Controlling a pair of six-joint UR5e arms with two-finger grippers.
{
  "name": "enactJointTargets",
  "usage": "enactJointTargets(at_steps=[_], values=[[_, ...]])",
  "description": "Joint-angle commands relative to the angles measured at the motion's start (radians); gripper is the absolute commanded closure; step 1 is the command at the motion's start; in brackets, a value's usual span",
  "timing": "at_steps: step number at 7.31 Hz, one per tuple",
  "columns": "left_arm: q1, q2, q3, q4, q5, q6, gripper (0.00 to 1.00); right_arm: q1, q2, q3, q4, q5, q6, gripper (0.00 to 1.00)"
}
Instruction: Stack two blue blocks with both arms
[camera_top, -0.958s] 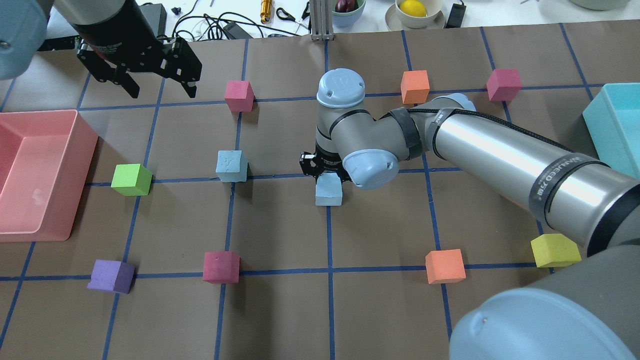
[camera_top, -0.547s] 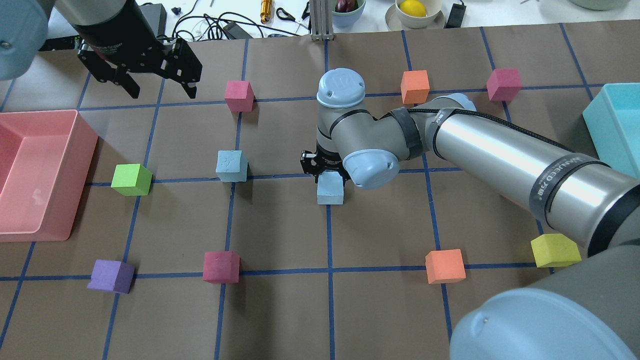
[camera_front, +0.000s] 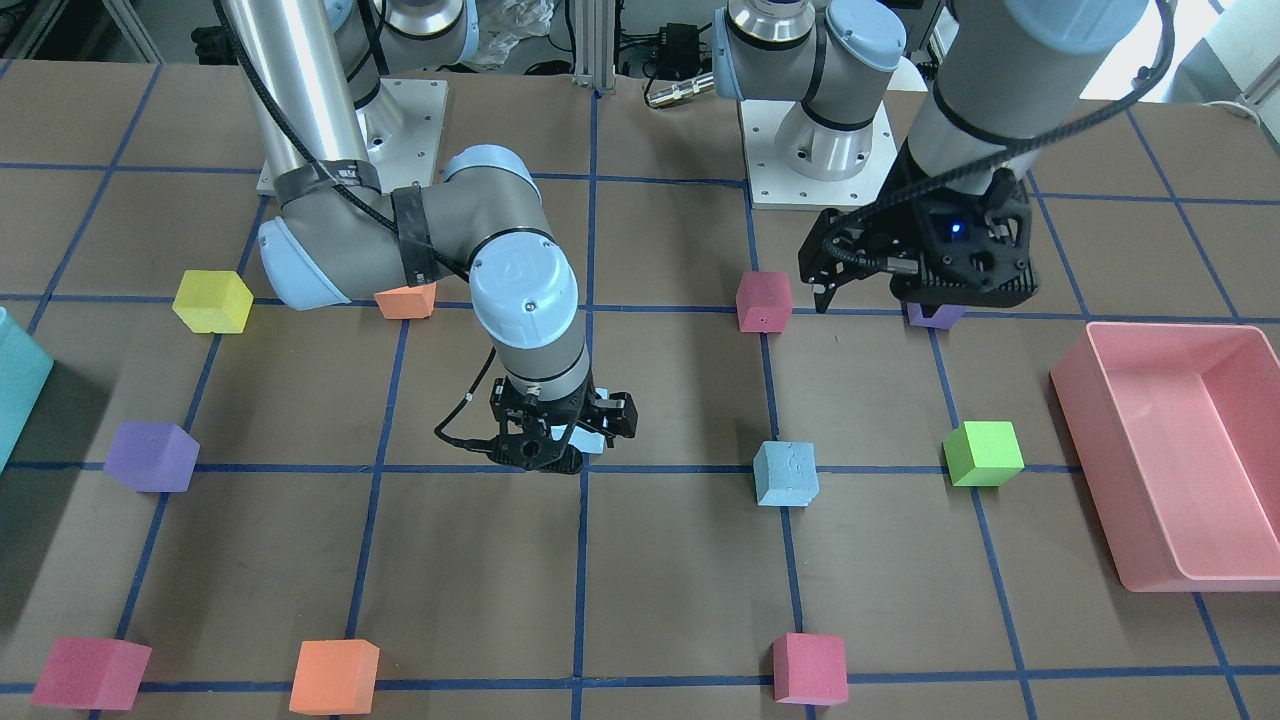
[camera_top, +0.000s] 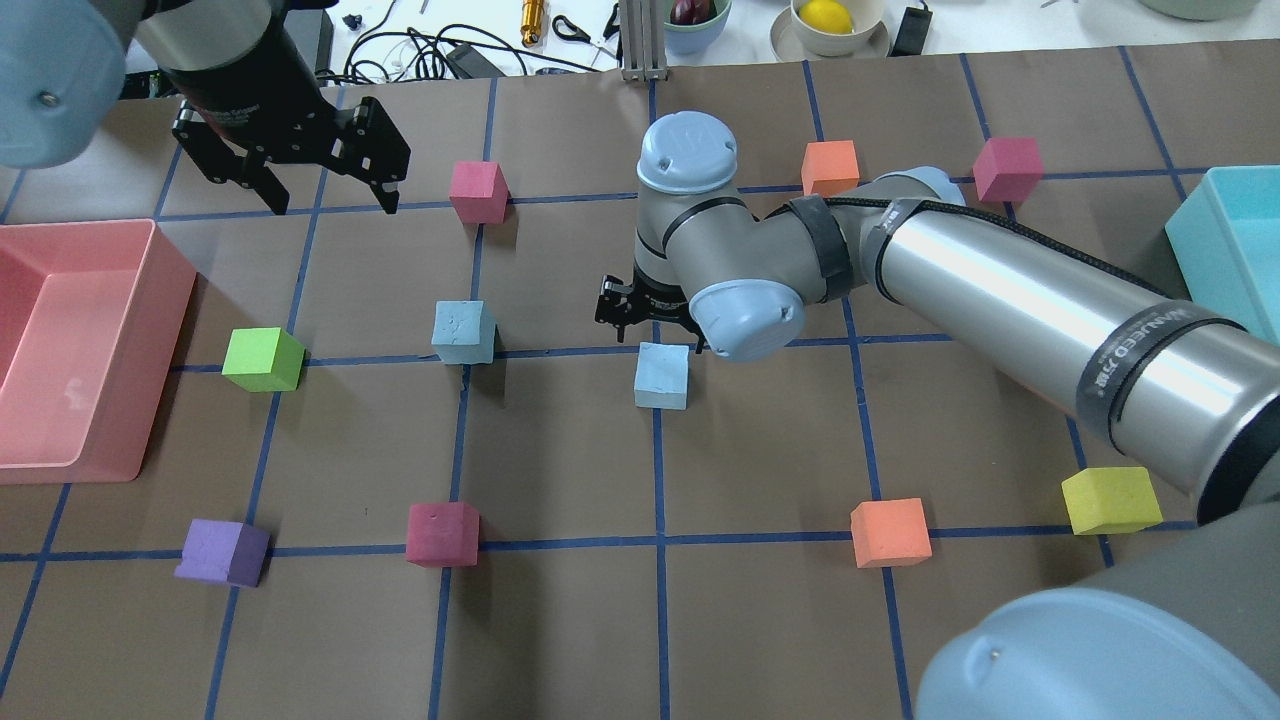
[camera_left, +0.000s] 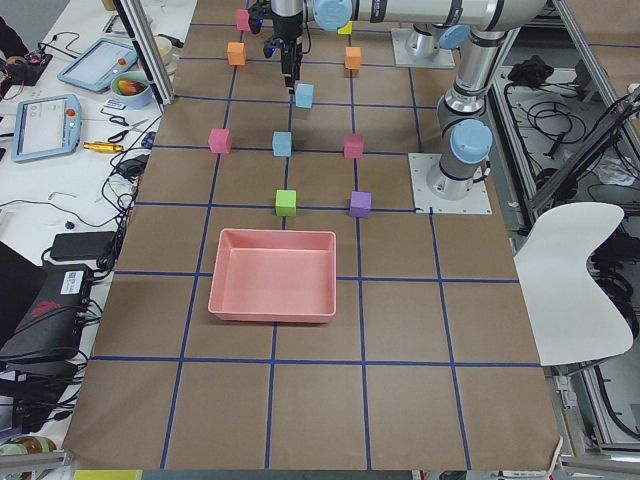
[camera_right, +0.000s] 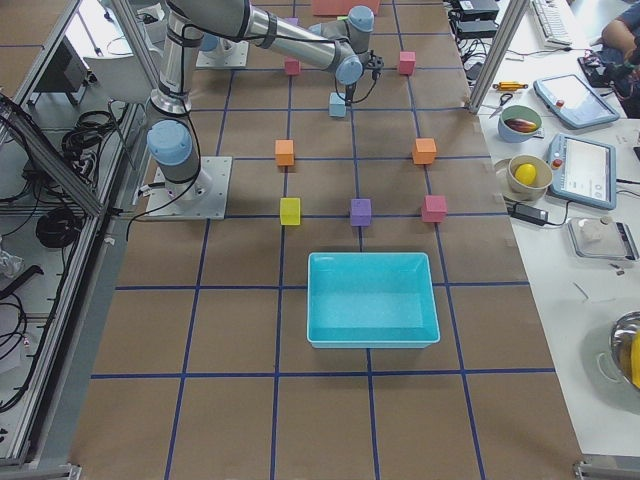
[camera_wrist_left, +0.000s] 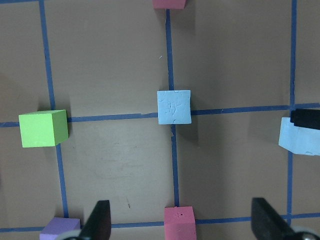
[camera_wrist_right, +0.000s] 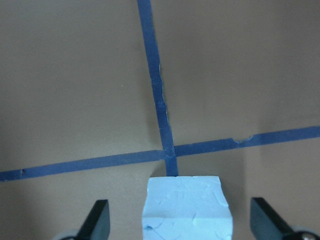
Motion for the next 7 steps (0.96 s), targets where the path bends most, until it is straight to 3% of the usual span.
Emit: enactJointTargets(at_steps=[1,2,3,7], values=[[0.001,-0.081,-0.191,0.3,-0.033,0.005,0.0,-0.088,-0.066,-0.077,0.165,-0.008,-0.09,0.0],[0.001,-0.139,-0.297,0.511,-0.05,0.008,0.0,-0.137,-0.109,-0.074,0.178,-0.008,-0.161,0.0],[0.001,-0.203,-0.339,0.662,-0.051,0.011,0.0,-0.177,-0.153,-0.071,0.208,-0.034,-0.19,0.0],[0.001,-0.322,-0.339,0.707,-0.038,0.023,0.0,-0.19,-0.362,-0.068,0.38,-0.033,-0.276,0.0]])
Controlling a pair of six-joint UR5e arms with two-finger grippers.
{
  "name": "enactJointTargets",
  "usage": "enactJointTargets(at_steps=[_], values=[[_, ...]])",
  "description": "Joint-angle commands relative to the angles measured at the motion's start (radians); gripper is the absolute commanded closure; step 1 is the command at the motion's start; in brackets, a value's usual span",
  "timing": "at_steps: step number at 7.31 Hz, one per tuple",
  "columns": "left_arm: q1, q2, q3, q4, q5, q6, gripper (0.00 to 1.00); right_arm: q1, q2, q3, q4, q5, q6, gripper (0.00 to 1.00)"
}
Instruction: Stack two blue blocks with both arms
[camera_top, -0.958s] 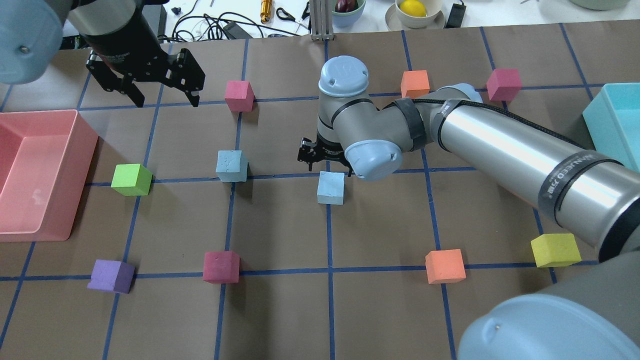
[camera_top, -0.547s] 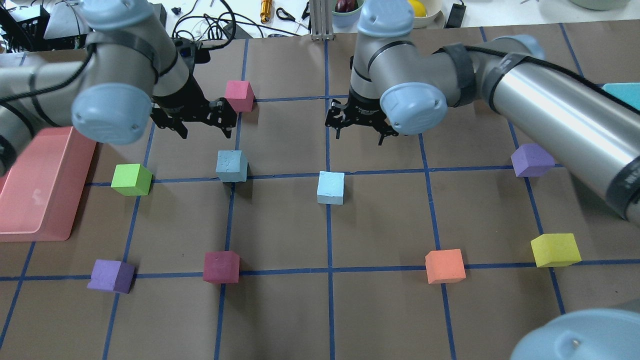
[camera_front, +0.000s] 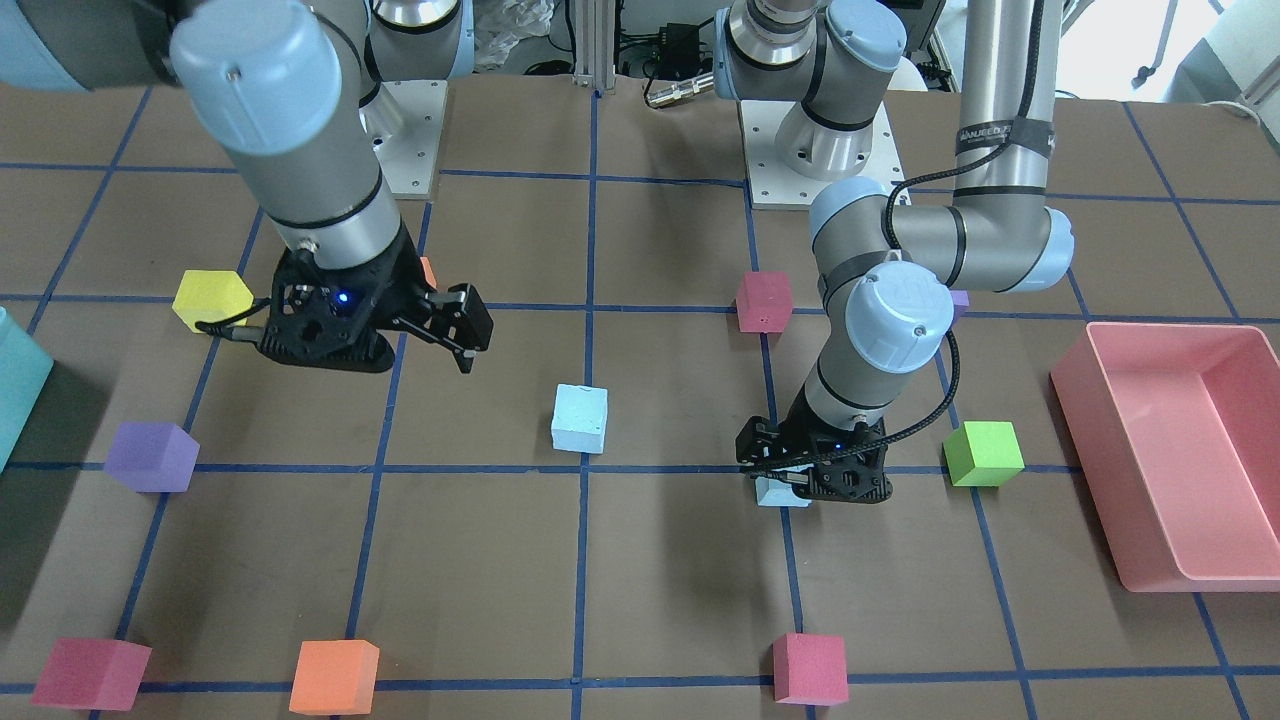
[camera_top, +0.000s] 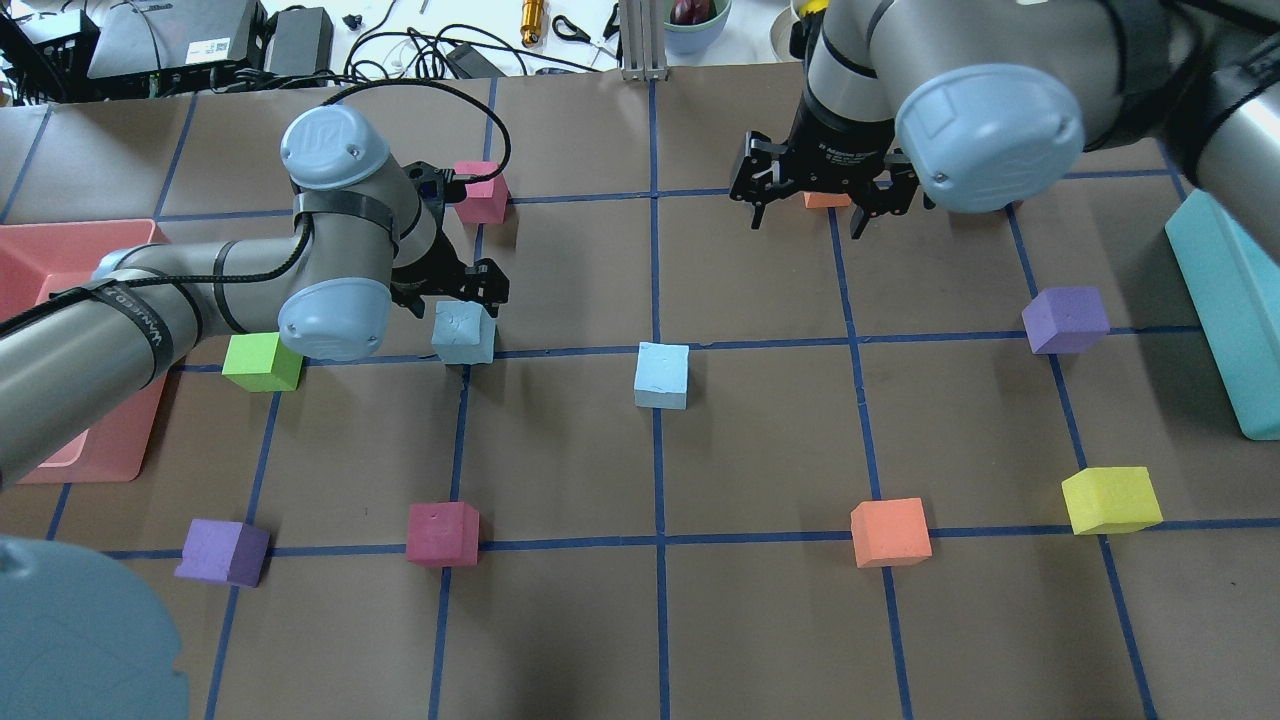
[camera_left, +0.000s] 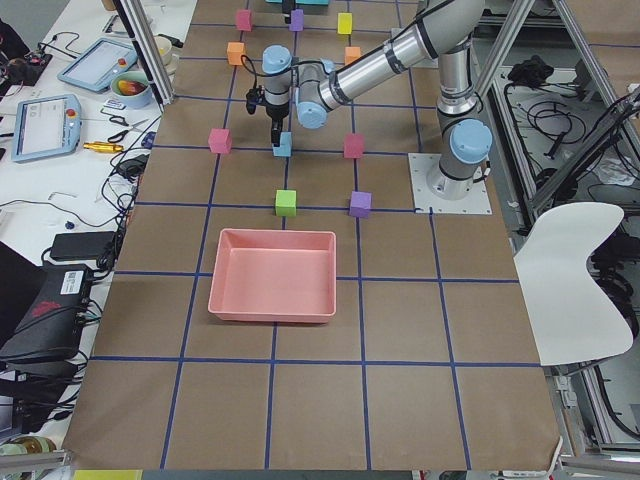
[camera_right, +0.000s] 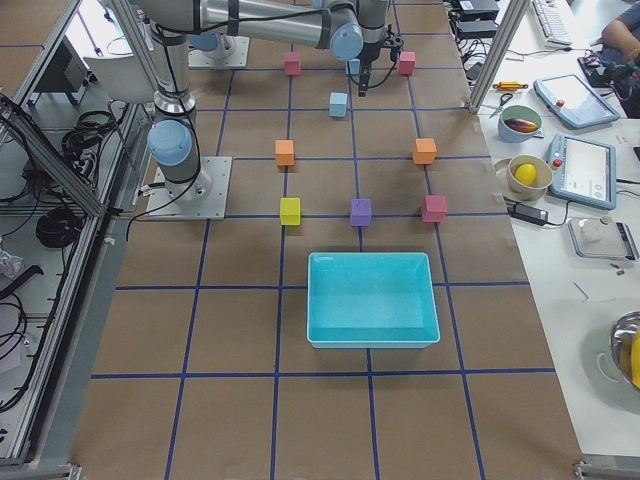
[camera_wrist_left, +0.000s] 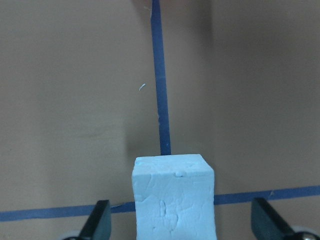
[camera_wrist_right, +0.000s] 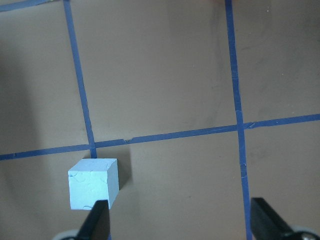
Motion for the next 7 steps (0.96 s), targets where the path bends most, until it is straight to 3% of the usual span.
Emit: enactJointTargets(at_steps=[1,2,3,5,6,7], values=[[0.0,-0.04,-0.002,0.011,0.001,0.001,0.3,-0.003,-0.054,0.005,0.121,-0.015,-0.083,0.0],[0.0,-0.045,-0.002,0.006,-0.007,-0.03,0.88,-0.006,-0.054,0.003,0.131,-0.034,-0.164,0.0],[-0.001,-0.043,-0.003,0.0,-0.002,-0.032,1.0,-0.009,-0.054,0.002,0.128,-0.057,-0.177,0.0],[-0.015,-0.011,0.011,-0.005,-0.002,-0.038,1.0,-0.088,-0.066,0.0,0.129,-0.057,-0.225,0.0],[-0.07,0.004,0.065,-0.073,-0.004,-0.12,1.0,-0.13,-0.079,0.0,0.132,-0.059,-0.24,0.0],[-0.165,0.027,0.163,-0.221,0.024,-0.199,1.0,-0.136,-0.089,0.008,0.134,-0.06,-0.236,0.0]])
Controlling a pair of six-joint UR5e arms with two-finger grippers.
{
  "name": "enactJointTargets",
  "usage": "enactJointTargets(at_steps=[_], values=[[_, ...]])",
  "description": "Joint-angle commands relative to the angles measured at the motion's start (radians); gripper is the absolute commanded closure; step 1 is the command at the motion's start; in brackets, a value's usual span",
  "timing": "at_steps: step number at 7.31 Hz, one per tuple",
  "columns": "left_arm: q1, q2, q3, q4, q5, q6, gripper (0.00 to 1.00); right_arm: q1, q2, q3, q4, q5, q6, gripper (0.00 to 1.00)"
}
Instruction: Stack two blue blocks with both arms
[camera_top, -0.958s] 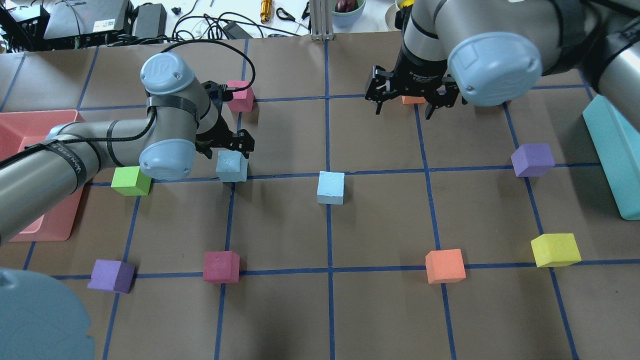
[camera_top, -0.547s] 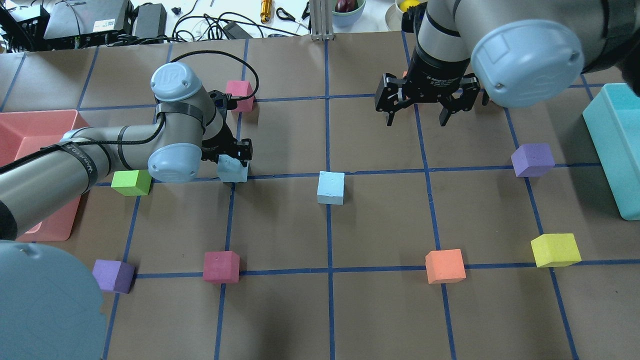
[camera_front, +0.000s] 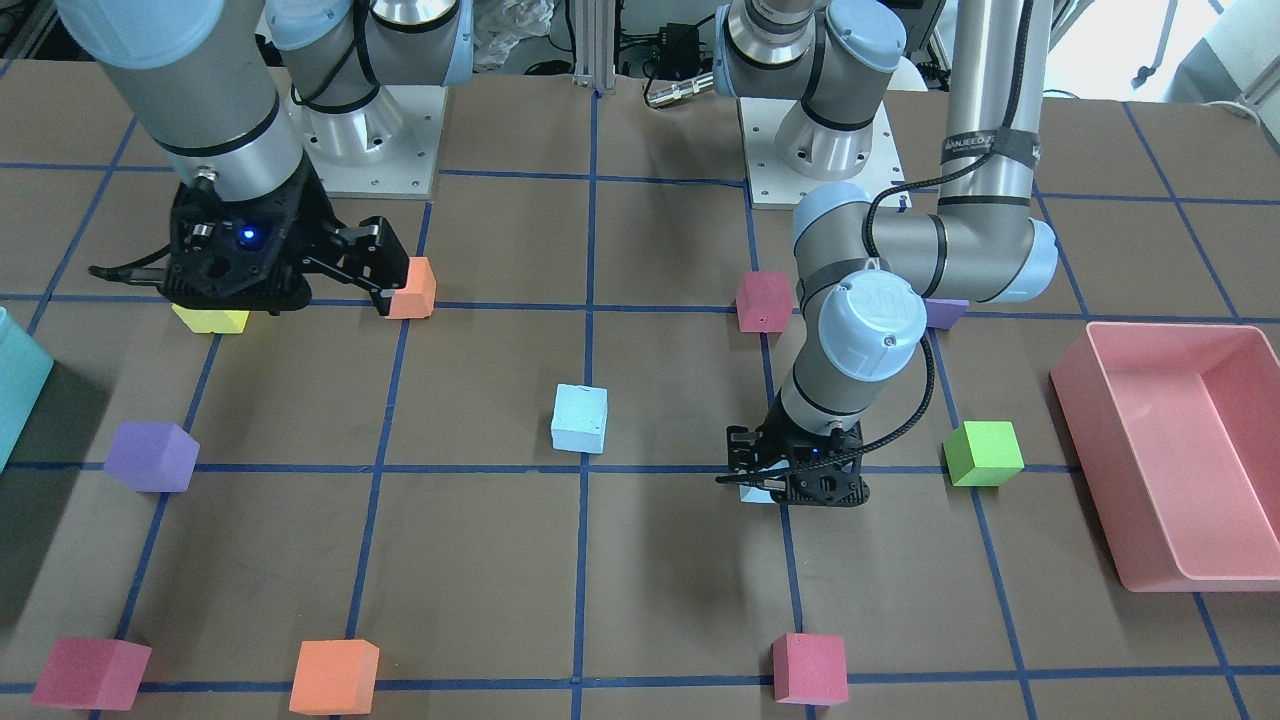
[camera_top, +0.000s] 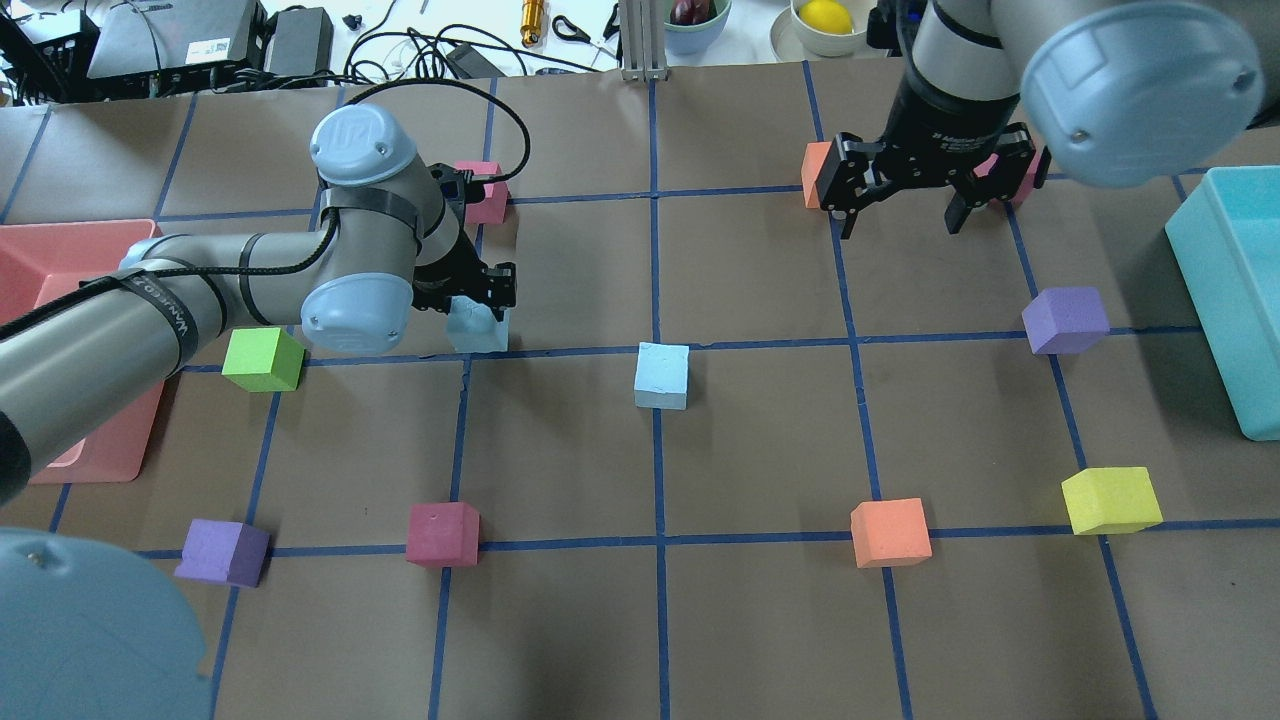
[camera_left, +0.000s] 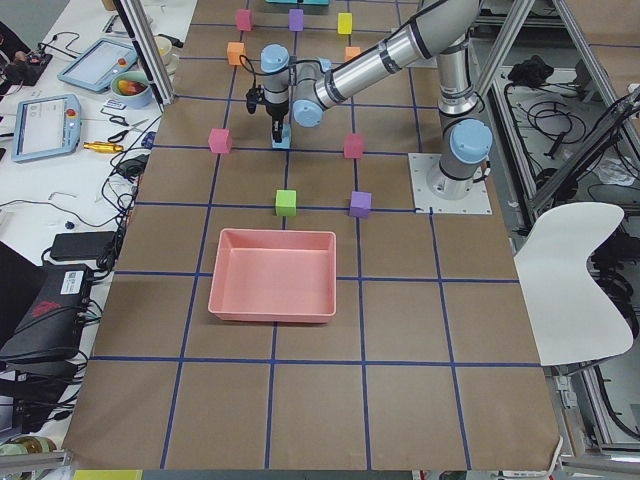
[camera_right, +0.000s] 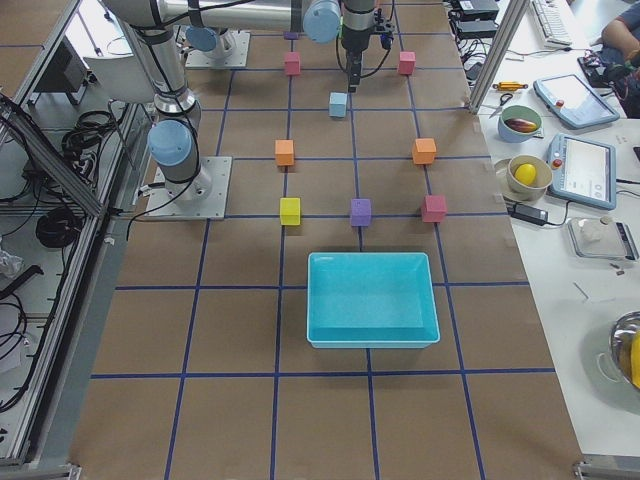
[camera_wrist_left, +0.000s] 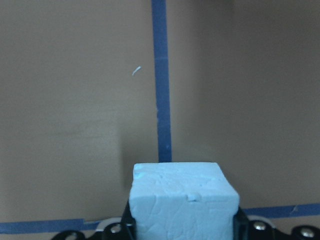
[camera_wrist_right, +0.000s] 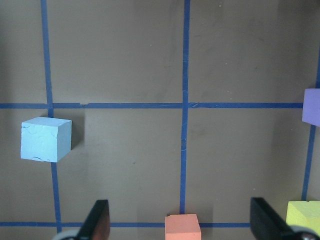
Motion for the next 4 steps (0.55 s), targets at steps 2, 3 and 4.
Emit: enactJointTargets(at_steps=[2,3,4], values=[[-0.227,0.007,0.233,-0.281,0.011,-0.269,1.0,-0.027,-0.027,0.009,0.003,-0.002,0.0,0.0],[-0.282,-0.005,0.232,-0.268,0.014,-0.303,1.0,-0.027,-0.029,0.01,0.004,-0.002,0.0,0.0],[-0.32,-0.02,0.226,-0.267,0.013,-0.332,1.0,-0.027,-0.029,0.015,0.004,-0.002,-0.002,0.0]])
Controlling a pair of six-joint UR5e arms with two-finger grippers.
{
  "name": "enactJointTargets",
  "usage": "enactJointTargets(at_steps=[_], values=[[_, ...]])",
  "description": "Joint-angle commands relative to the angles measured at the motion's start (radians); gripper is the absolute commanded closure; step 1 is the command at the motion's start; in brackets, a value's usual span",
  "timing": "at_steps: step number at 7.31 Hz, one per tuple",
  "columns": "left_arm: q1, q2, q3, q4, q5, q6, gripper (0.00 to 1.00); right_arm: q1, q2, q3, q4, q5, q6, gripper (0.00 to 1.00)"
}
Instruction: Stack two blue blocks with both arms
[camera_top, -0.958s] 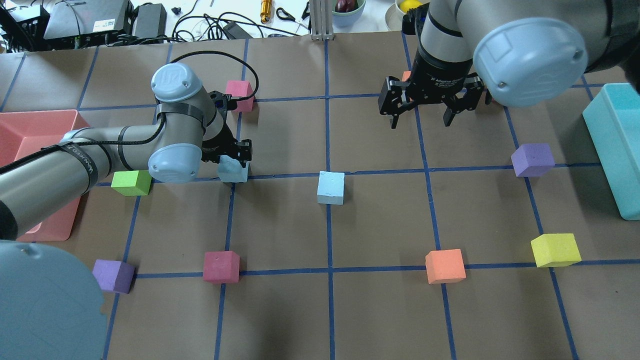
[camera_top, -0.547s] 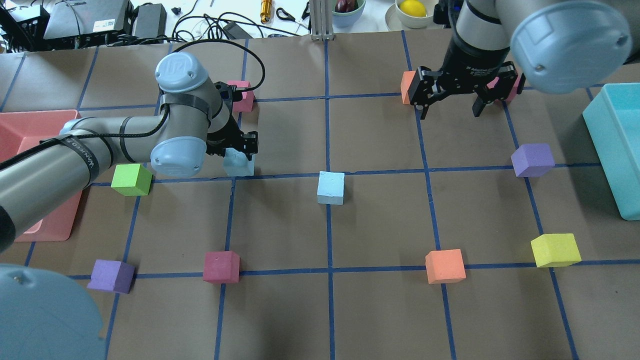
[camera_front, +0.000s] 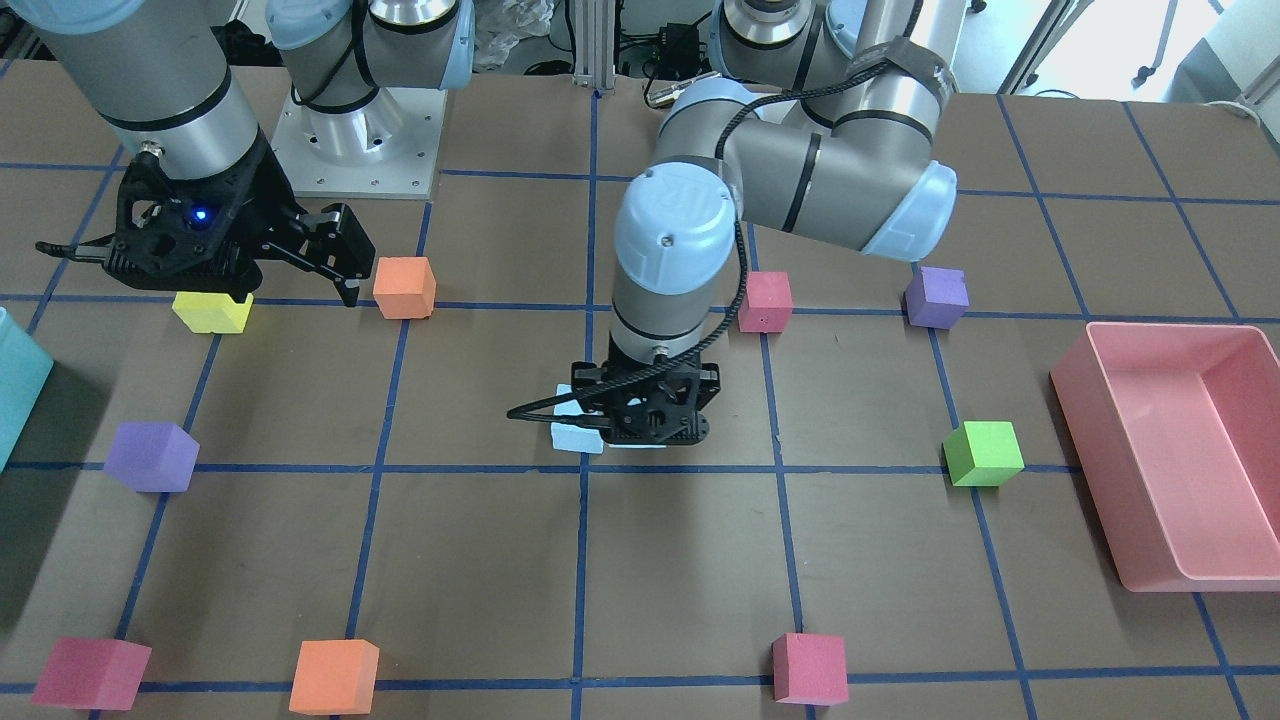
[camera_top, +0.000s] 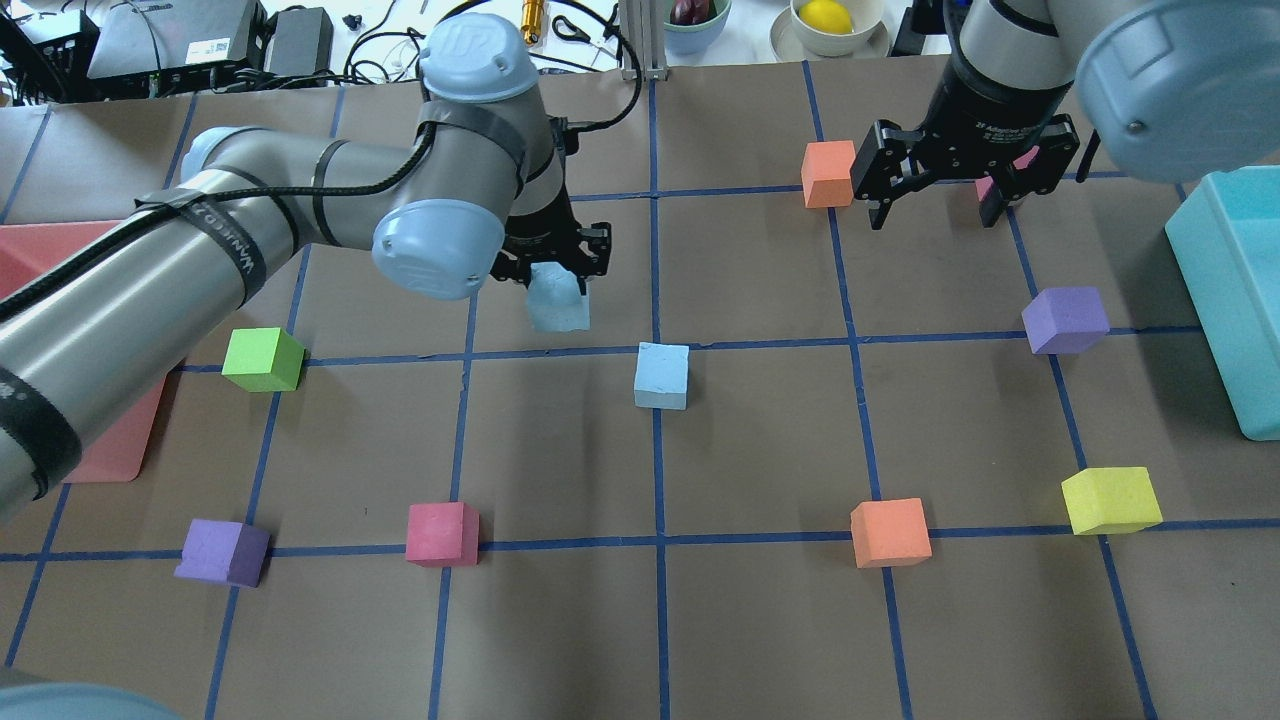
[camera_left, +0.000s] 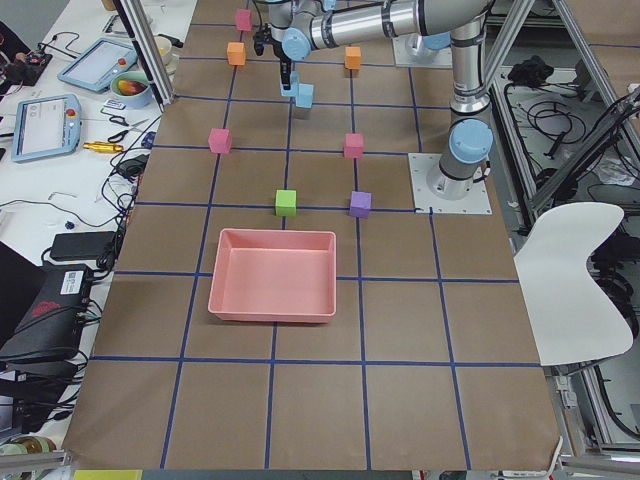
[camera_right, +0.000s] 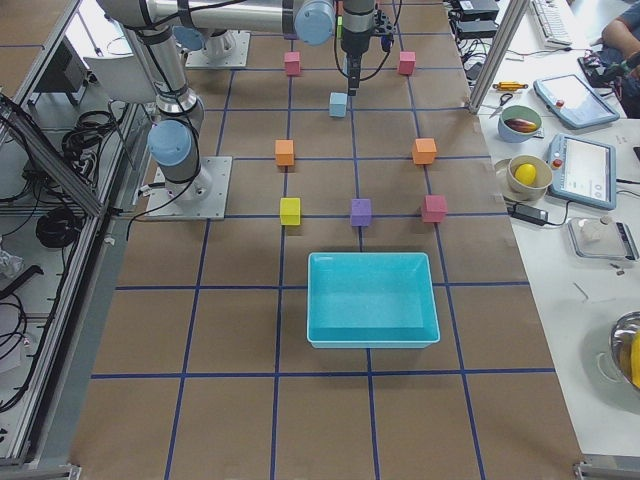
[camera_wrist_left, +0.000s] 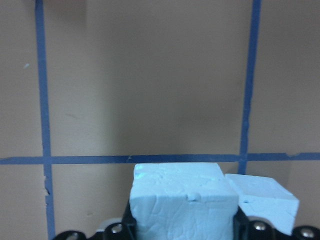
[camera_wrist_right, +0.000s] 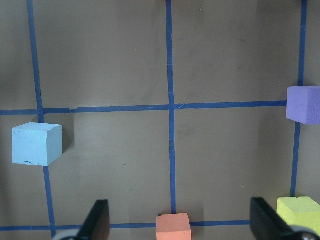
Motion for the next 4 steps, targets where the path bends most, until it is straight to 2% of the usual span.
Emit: enactJointTargets(at_steps=[1,4], values=[[-0.085,-0.025,0.005,-0.004,0.0,-0.067,1.0,-0.001,-0.003,0.012,-0.002,0.002,-0.001,0.0],[-0.104,-0.045,-0.009,-0.004,0.0,-0.078,1.0,0.003,-0.006,0.029,-0.003,0.021,-0.001,0.0]])
